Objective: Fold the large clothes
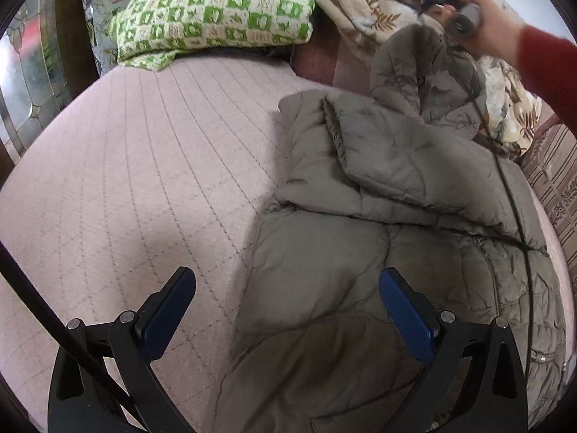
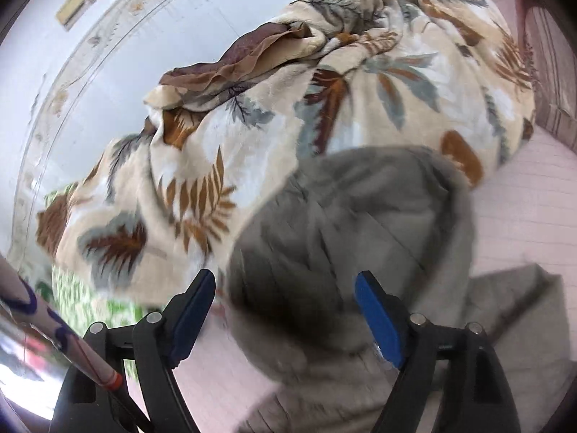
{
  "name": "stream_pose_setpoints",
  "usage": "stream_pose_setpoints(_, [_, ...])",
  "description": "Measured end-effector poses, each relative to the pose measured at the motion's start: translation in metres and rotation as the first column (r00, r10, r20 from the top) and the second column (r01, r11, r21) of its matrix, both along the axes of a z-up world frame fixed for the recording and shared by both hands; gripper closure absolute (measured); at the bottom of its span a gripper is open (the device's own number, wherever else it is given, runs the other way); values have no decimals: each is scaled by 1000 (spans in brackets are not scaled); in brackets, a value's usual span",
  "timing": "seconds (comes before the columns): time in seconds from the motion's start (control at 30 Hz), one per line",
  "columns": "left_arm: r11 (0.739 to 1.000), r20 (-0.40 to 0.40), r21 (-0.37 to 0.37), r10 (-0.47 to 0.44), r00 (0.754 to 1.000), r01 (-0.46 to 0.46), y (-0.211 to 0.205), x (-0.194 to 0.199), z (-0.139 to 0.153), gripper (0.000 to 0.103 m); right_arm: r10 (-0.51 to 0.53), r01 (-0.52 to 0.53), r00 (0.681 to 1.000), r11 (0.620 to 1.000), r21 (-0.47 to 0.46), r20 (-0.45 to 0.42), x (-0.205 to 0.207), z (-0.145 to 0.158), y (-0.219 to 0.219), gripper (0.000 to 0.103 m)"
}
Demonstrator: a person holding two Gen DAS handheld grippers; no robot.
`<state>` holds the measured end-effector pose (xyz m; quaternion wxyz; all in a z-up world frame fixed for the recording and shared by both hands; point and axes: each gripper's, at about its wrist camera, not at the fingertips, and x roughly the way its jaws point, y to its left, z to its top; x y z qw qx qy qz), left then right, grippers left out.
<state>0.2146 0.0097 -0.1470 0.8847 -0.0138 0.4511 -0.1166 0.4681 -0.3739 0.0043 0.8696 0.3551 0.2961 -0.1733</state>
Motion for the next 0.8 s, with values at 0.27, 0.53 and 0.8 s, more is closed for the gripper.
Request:
stream_pose_setpoints(0.27, [1000, -21, -5, -3, 1000, 2, 0, 4, -5, 2, 32, -42, 995, 994, -96, -99, 48, -27, 7, 38])
stream_pose_setpoints(0.53, [999, 43, -28, 28, 999, -27, 15, -7, 20, 2, 188, -211, 972, 962, -173, -140, -24, -9, 30, 96])
stream_pose_setpoints(0.8, [996, 80, -59, 71, 994, -66, 37, -27, 36, 2, 300, -315, 944, 944, -102, -139, -184, 2, 59, 96])
